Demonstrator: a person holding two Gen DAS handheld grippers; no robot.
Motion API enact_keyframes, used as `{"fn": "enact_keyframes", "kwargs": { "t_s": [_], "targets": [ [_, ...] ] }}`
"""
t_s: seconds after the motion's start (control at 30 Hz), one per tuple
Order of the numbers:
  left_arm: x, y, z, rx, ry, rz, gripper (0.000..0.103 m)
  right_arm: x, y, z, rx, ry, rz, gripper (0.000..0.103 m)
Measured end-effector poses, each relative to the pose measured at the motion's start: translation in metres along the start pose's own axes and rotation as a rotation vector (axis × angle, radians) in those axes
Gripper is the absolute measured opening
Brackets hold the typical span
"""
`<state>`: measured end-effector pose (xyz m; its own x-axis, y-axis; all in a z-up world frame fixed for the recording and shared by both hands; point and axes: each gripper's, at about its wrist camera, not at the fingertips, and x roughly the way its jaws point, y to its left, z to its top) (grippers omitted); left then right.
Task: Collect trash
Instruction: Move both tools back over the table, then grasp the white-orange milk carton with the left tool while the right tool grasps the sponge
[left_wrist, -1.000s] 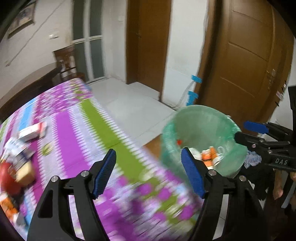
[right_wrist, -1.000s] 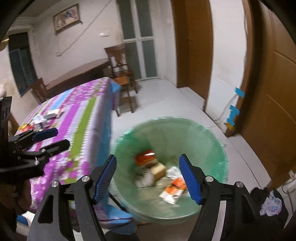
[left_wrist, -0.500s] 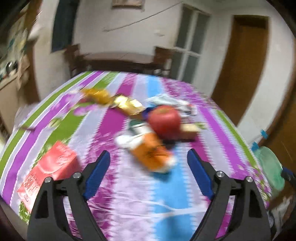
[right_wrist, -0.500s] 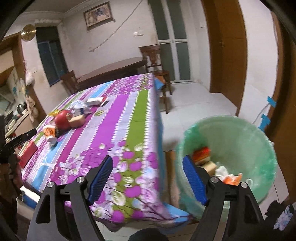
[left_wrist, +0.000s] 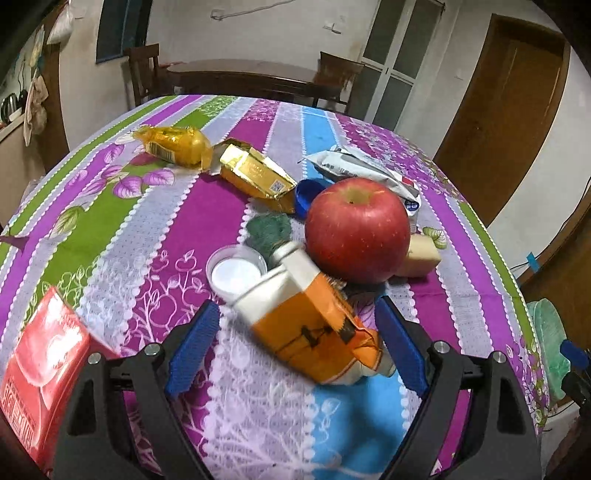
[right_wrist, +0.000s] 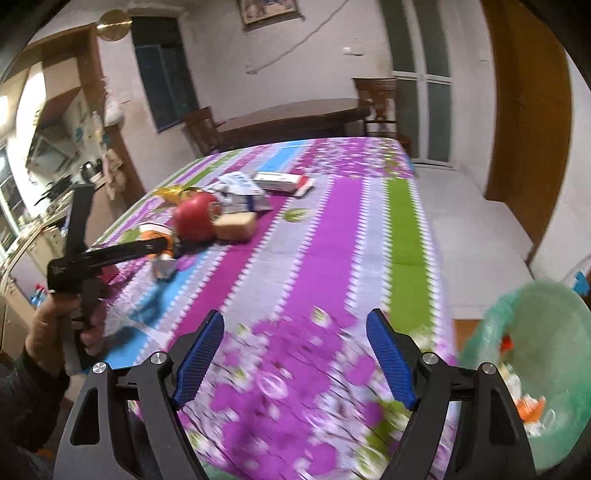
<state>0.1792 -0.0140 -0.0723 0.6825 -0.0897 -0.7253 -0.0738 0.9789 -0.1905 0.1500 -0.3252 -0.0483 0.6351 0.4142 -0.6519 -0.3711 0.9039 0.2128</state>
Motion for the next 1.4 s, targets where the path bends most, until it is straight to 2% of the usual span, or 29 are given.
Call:
{"fn": "enact_keyframes", "kwargs": {
  "t_s": [0.07,0.1,0.2,0.3,0.37,0.53,0.77,0.8,0.87,0.93,1.03,1.2,1.4],
  "targets": [
    [-0.003,0.002,0.001,0.000,-0.014,0.005,0.063,0.015,0.014,0.011,-0.023,0.012,0.034,0.080],
    [-0.004,0.004,0.001,0.000,-0.008,-0.013,0.040,0.021,0.019,0.015,-0.033,0.018,0.050,0.080],
    [-0.007,0.010,0.002,0.010,0.000,-0.027,0.038,0.051,0.038,0.031,-0.062,0.054,0.103,0.078],
    [-0.014,0.016,-0.001,0.035,0.009,-0.034,0.028,0.084,0.059,0.047,-0.112,0.092,0.129,0.074],
    [-0.015,0.023,-0.005,0.038,0.014,-0.043,0.028,0.110,0.066,0.057,-0.132,0.128,0.134,0.074],
    [-0.020,0.035,-0.014,0.025,-0.008,-0.073,0.030,0.161,0.076,0.084,-0.122,0.157,0.088,0.074],
    [-0.016,0.041,-0.012,0.008,-0.002,-0.107,0.030,0.202,0.089,0.103,-0.146,0.189,0.045,0.077],
    [-0.016,0.041,-0.012,0.008,-0.002,-0.110,0.030,0.206,0.089,0.104,-0.146,0.194,0.046,0.077],
    [-0.014,0.042,-0.011,0.005,0.000,-0.118,0.030,0.213,0.087,0.101,-0.153,0.214,0.037,0.069],
    [-0.013,0.044,-0.011,-0.006,0.003,-0.129,0.030,0.213,0.086,0.098,-0.163,0.199,0.014,0.060],
    [-0.013,0.044,-0.011,-0.005,0.001,-0.130,0.030,0.209,0.080,0.096,-0.135,0.180,0.024,0.055],
    [-0.015,0.042,-0.012,0.011,-0.013,-0.130,0.030,0.194,0.084,0.088,-0.141,0.146,0.024,0.051],
    [-0.021,0.034,-0.016,0.049,-0.038,-0.121,0.025,0.154,0.086,0.065,-0.109,0.081,0.041,0.050]
  ]
}}
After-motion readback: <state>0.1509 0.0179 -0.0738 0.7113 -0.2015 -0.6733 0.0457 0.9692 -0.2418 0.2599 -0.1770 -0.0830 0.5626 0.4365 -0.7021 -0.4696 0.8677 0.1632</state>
